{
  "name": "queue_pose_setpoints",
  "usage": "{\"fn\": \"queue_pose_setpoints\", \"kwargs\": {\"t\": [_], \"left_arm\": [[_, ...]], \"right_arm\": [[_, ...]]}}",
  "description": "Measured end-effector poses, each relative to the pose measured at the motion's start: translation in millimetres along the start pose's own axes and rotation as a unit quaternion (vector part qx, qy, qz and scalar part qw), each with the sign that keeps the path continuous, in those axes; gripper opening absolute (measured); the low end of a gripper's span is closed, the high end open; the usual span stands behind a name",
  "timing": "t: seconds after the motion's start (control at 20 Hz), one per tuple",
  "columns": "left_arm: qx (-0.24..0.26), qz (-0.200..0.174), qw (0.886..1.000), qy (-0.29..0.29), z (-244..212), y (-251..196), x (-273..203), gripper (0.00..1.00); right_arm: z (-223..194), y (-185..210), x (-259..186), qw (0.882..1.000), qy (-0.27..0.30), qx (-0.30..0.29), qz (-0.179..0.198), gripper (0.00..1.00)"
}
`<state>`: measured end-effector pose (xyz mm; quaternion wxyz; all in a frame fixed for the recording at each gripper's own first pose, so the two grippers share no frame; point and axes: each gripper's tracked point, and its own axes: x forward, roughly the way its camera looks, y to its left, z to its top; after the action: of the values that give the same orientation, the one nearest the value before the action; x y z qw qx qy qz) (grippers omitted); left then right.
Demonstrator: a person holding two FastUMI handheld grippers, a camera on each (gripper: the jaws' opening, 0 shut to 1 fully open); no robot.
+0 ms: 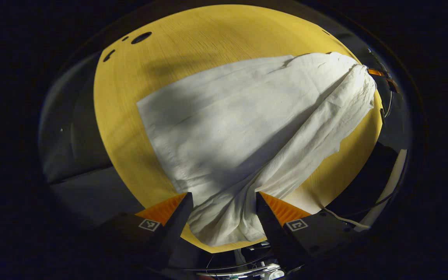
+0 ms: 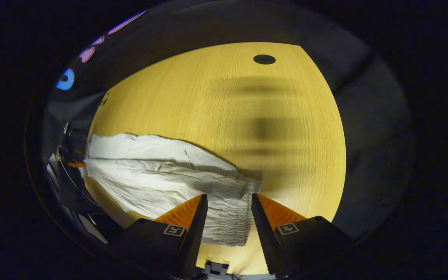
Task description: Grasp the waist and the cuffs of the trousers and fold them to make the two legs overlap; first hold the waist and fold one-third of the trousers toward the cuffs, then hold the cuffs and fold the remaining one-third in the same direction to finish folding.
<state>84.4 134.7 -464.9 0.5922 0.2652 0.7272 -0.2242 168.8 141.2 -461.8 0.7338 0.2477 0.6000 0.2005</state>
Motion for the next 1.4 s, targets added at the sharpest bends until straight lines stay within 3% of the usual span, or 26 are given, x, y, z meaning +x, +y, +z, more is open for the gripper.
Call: {"fn": "queue_pose_setpoints", "kwargs": {"t": [0.15, 0.3, 0.4, 0.5, 0.6, 0.85, 1.15, 1.3, 1.4], "left_arm": [[-0.016, 0.037, 0.998, -0.055, -2.2, 4.6, -16.7, 1.0], [-0.044, 0.071, 0.99, -0.114, -12.0, 2.4, -39.2, 1.0], [-0.062, 0.085, 0.983, -0.15, -17.5, -6.6, -51.9, 1.0], [-0.08, 0.098, 0.976, -0.18, -26.2, -14.8, -60.1, 0.98], [-0.098, 0.108, 0.968, -0.203, -34.1, -23.9, -64.4, 0.98], [-0.154, 0.109, 0.945, -0.266, -43.8, -57.1, -78.3, 0.98], [-0.24, 0.065, 0.917, -0.312, -56.3, -104.3, -69.7, 0.98], [-0.266, 0.052, 0.911, -0.311, -68.4, -122.9, -59.2, 0.98], [-0.275, 0.049, 0.91, -0.306, -75.6, -134.1, -53.1, 0.98]], "right_arm": [[1.0, 8.8, -18.7, 0.989, -0.075, 0.117, 0.052, 0.78], [-1.6, 3.0, -48.3, 0.953, -0.164, 0.244, 0.078, 0.79], [-21.8, -6.0, -60.5, 0.925, -0.193, 0.317, 0.076, 0.78], [-39.9, -7.7, -60.3, 0.9, -0.215, 0.369, 0.083, 0.78], [-58.6, -8.8, -56.5, 0.884, -0.227, 0.402, 0.077, 0.78], [-76.0, -12.4, -38.1, 0.866, -0.254, 0.43, 0.028, 0.79], [-75.6, -5.4, -7.6, 0.856, -0.26, 0.446, -0.009, 0.79], [-70.4, -1.8, 5.6, 0.847, -0.267, 0.459, -0.021, 0.79], [-65.1, -6.0, 4.6, 0.834, -0.289, 0.468, -0.027, 0.78]]}}
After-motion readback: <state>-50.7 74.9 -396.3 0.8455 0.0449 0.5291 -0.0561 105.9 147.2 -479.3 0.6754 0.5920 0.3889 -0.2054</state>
